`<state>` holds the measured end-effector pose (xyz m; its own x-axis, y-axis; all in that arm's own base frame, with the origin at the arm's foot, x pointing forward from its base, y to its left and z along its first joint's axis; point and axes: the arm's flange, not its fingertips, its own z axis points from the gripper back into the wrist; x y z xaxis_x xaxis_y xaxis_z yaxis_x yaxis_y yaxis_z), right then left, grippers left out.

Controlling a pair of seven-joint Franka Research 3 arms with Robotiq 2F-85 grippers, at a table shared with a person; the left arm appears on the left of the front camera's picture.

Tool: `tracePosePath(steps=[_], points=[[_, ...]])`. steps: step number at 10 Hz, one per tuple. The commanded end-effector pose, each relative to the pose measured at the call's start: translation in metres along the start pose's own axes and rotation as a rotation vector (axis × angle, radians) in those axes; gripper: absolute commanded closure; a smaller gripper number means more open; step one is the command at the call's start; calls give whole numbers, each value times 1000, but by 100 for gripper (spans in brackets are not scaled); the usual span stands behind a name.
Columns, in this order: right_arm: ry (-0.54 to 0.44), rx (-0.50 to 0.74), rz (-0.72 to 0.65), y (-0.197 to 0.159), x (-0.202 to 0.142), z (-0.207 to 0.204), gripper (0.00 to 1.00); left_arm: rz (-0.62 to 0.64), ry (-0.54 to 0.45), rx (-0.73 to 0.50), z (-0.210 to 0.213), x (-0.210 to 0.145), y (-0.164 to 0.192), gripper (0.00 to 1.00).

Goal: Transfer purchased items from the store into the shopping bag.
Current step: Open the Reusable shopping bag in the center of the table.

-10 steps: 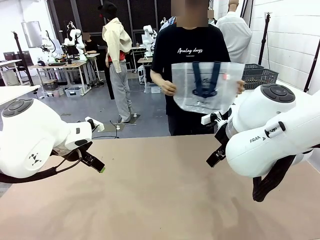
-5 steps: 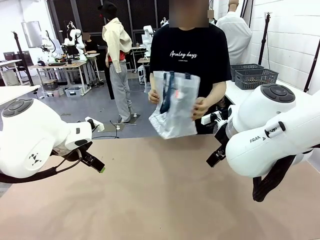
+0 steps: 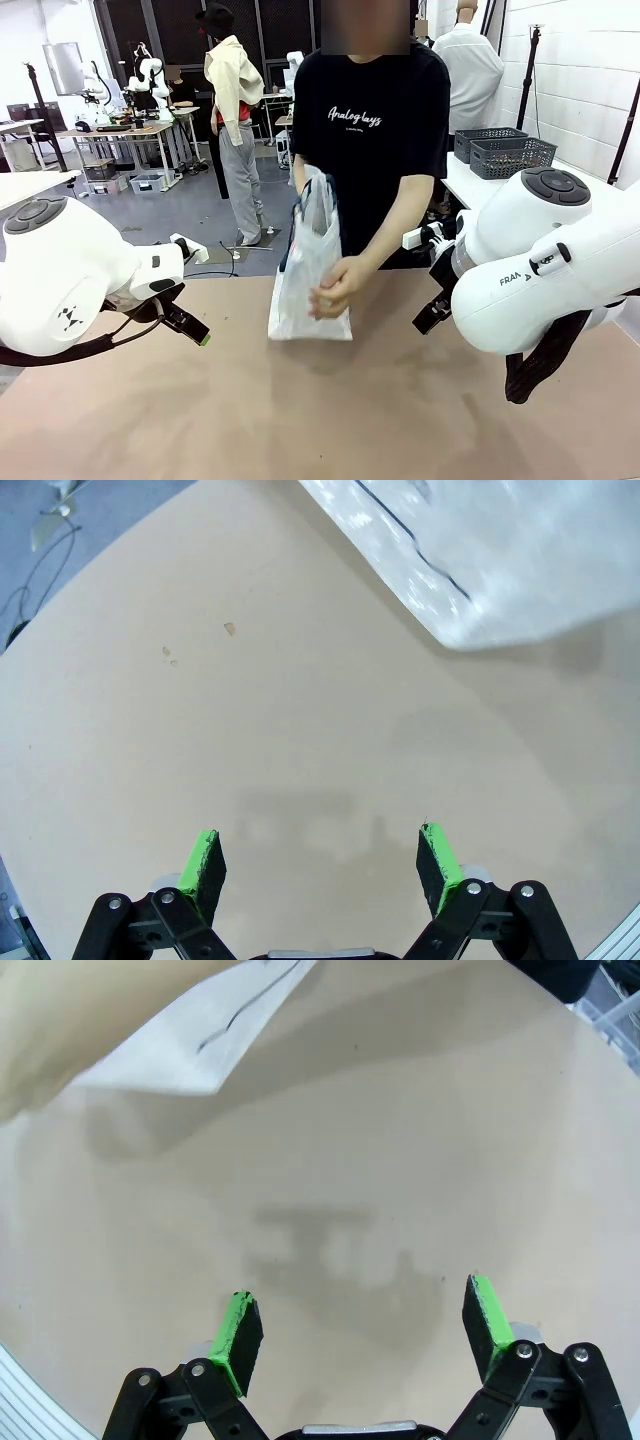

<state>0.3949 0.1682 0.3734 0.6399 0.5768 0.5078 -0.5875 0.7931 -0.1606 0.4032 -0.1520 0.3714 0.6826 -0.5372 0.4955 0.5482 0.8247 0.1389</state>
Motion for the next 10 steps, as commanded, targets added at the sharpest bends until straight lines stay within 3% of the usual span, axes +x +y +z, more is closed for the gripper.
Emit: tracePosePath(steps=[1,10], points=[[0,0,0,0,0,0,0,2,0,1,0,0,1,0],[0,0,0,0,0,0,0,8,6,-15,2,2,-1,0]])
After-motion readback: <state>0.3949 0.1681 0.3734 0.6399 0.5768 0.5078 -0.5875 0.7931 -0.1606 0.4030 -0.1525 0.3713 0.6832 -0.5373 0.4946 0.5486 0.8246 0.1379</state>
